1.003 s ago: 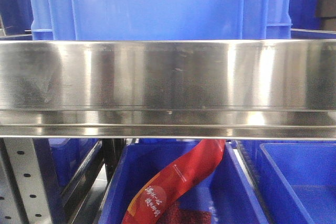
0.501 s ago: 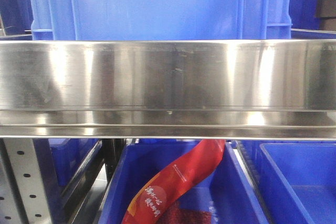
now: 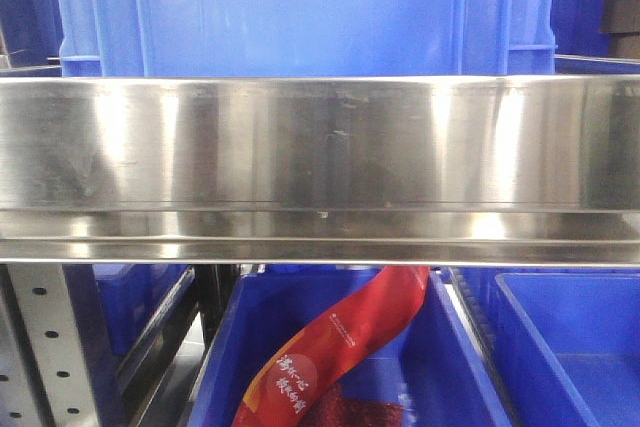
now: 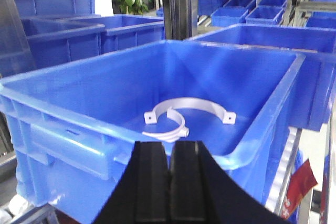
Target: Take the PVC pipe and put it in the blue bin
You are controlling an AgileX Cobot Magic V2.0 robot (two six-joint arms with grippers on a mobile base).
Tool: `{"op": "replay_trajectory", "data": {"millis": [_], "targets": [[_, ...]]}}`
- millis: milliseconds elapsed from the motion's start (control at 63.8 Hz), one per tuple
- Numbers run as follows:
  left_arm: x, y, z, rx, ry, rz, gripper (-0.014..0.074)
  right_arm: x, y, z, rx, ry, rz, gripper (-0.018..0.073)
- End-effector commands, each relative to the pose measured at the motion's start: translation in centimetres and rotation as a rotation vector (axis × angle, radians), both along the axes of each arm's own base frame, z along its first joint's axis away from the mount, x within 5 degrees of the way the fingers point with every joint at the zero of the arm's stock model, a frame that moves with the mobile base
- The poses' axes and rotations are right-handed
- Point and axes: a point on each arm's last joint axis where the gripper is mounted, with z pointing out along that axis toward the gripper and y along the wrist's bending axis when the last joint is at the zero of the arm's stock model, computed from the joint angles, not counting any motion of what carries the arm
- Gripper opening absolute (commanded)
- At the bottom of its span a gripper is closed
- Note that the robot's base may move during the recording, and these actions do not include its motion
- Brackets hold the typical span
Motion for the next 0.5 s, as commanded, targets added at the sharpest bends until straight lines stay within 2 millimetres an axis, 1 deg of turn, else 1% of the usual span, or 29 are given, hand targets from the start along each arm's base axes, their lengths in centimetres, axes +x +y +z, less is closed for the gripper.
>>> {"op": "replay_trajectory", "data": {"millis": [0, 63, 94, 219, 298, 329, 486], "targets": [[-0.2, 0.1, 0.3, -0.018, -0.021, -0.001, -0.0111, -0.5, -0.7, -0.3, 0.005, -0.045, -0.04, -0.0168], [-0.2, 0.1, 0.3, -0.018, -0.021, -0.001, -0.0111, -1.2, -1.5, -1.1, 0.012, -0.078, -0.08, -0.0168], [-0.2, 0.1, 0.3, -0.018, -0.021, -0.001, -0.0111, -1.7, -2.0, -1.7, 0.016, -0.1, -0.112, -0.0168], [-0.2, 0.1, 0.3, -0.018, -0.021, -0.001, -0.0111, -3.8, -4.1, -5.1, 0.018, -0.151, -0.247, -0.0168], [-0.2, 0.1, 0.3, -0.018, -0.021, -0.001, -0.0111, -5.4, -5.1, -7.7, 0.008, -0.123, -0.328, -0.0168], [-0.2, 0.1, 0.3, -0.018, -0.021, -0.001, -0.0111, -5.9, -5.4, -8.8, 0.004, -0.104, -0.357, -0.0168], [-0.2, 0.1, 0.3, -0.018, -0.021, -0.001, -0.0111, -8.4, -6.0, -12.5, -0.001, -0.099, -0.447, -0.0168]]}}
